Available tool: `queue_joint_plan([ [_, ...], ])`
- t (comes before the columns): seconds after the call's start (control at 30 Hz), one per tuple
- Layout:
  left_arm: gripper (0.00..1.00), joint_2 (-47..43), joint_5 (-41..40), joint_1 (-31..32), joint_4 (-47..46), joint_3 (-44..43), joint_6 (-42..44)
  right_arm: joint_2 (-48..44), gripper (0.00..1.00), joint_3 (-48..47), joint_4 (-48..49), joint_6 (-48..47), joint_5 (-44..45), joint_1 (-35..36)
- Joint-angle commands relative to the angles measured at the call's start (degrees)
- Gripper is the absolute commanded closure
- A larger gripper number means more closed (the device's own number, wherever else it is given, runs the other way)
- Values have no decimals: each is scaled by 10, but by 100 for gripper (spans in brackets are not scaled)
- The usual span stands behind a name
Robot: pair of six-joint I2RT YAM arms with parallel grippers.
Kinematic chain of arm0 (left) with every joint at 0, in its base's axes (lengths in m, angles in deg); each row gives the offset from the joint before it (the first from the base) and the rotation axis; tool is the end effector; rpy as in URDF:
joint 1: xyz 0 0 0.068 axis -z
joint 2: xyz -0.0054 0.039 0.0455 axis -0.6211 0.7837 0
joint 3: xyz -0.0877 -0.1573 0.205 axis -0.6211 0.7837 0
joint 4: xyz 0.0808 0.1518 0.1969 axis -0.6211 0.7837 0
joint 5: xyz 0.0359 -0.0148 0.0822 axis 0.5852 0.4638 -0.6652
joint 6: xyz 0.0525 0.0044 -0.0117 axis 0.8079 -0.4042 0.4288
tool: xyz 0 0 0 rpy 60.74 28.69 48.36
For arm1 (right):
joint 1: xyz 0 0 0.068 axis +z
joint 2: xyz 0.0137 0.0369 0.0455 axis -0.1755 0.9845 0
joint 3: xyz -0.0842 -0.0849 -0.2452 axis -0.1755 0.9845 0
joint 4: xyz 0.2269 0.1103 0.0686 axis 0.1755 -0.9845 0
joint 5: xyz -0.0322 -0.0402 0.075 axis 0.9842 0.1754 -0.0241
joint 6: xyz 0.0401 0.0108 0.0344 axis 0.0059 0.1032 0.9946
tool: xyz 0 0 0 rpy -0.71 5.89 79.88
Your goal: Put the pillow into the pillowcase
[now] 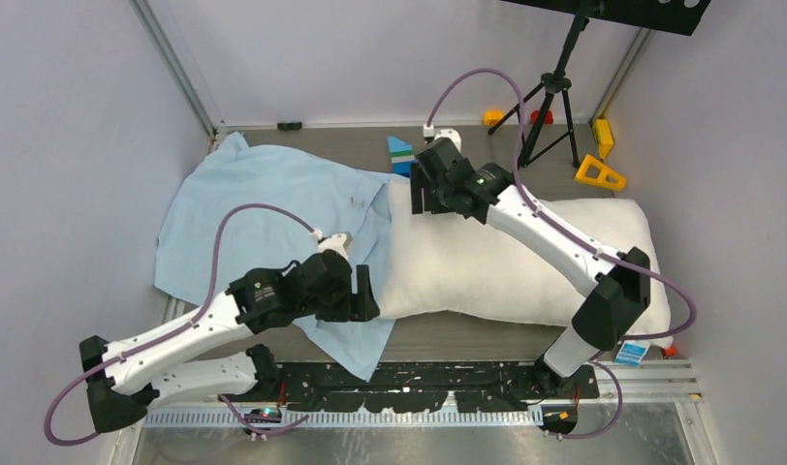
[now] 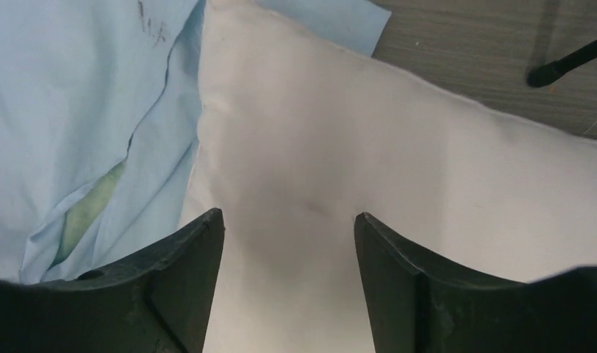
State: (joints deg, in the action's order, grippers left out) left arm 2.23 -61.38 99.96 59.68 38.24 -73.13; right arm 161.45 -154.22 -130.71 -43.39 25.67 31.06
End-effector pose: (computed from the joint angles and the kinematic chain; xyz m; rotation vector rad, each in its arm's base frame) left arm 0.0877 -0.1537 0.2863 0.0349 2.6231 -0.7087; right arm 0.2746 0.2240 0.3331 -0.1525 2.3643 0.1424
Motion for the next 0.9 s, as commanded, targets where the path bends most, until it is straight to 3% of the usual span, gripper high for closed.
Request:
queue_joint_plan([
  [0.0,27,-5,-84,-66,44,-56,62,-52,26,-77,19,-42,-16,-4],
  [0.1,25,15,-11,-181,19,-78,136,-2,22,-148,1,-89,-42,-4],
  [0.3,18,103,34,-341,-57,-125,197,123,15,-235,-66,-162,-28,4],
  [0.43,18,198,34,-383,-117,-144,194,153,12,-185,-68,-159,18,24],
  [0.6,20,345,32,-389,-141,-189,221,191,15,-89,-22,-148,50,34],
  [0.63,21,368,33,-388,-148,-196,227,194,21,-77,-14,-144,56,33],
  [0.67,21,390,33,-389,-151,-205,233,195,36,-71,-9,-141,69,31],
  [0.73,21,433,30,-388,-144,-227,248,180,81,-75,-12,-136,98,27],
  [0.77,22,451,26,-388,-140,-237,253,166,97,-83,-16,-136,124,26],
  [0.87,22,497,29,-388,-145,-253,267,117,100,-142,-63,-142,188,25],
])
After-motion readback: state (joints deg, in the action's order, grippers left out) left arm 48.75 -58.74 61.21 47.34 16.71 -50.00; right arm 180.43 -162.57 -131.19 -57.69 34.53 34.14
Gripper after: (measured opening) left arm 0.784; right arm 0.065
